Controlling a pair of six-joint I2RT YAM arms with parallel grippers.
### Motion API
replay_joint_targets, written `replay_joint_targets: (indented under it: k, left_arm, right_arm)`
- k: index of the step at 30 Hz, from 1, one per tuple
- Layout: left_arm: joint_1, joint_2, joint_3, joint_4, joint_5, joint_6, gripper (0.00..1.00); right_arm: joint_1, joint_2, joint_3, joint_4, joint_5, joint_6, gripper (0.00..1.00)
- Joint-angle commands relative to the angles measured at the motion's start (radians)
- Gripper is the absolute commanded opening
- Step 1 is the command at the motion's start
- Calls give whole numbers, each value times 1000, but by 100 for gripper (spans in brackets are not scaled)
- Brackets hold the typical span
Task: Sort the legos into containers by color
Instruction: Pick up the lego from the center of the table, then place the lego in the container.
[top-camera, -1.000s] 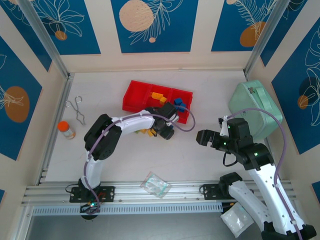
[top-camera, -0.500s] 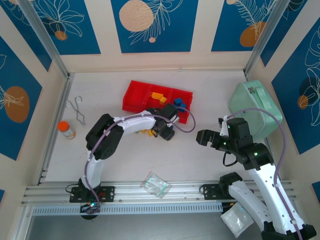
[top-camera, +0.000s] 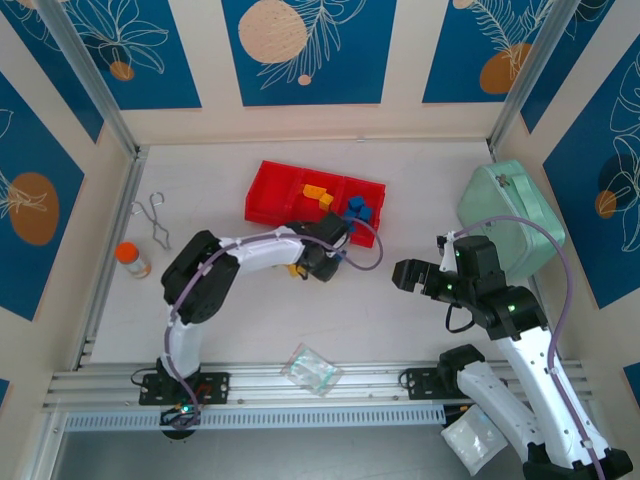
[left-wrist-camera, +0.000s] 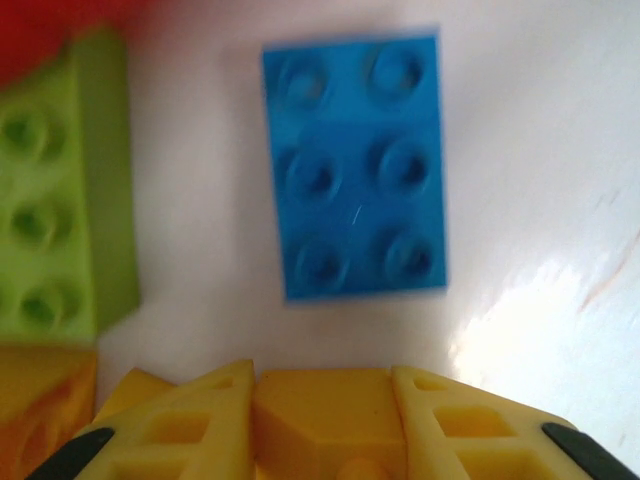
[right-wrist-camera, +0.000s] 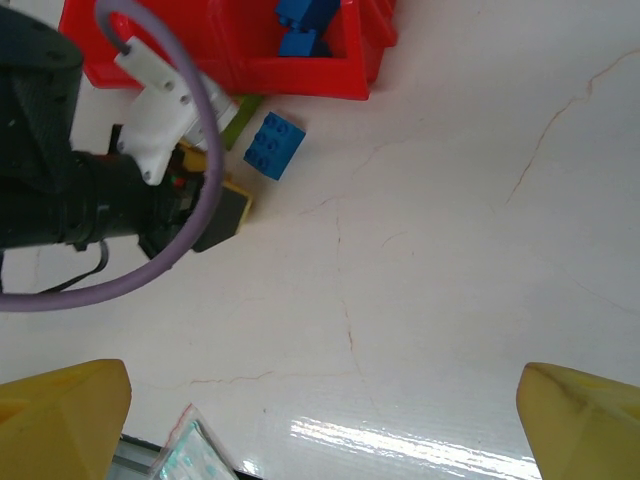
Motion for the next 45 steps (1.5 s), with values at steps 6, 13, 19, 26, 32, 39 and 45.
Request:
replay_joint_targets:
  k: [6, 13, 19, 26, 32, 39, 45]
  left_arm:
    - [48, -232, -3, -9, -82, -44, 30]
    - [181, -135, 178, 14, -88, -37, 32]
    - [228, 101, 442, -37, -110, -9, 33]
    - [235, 204, 511, 21, -117, -36, 46]
    - [238, 168, 473, 51, -113, -51, 60]
    - [238, -2, 334, 148, -54, -65, 62]
    - [222, -155, 168, 172, 20, -103, 67]
  right_arm:
    - [6, -6, -8, -11, 5, 15, 99]
    - [14, -20, -9, -10, 0, 12, 99]
    - [15, -34, -12, -2, -14, 4, 99]
    - [3, -38, -15, 7, -36, -12, 99]
    - [-40, -36, -21, 21, -80, -24, 99]
    - [-61, -29, -23, 25, -98, -28, 99]
    - [-62, -26, -21, 22, -97, -27, 99]
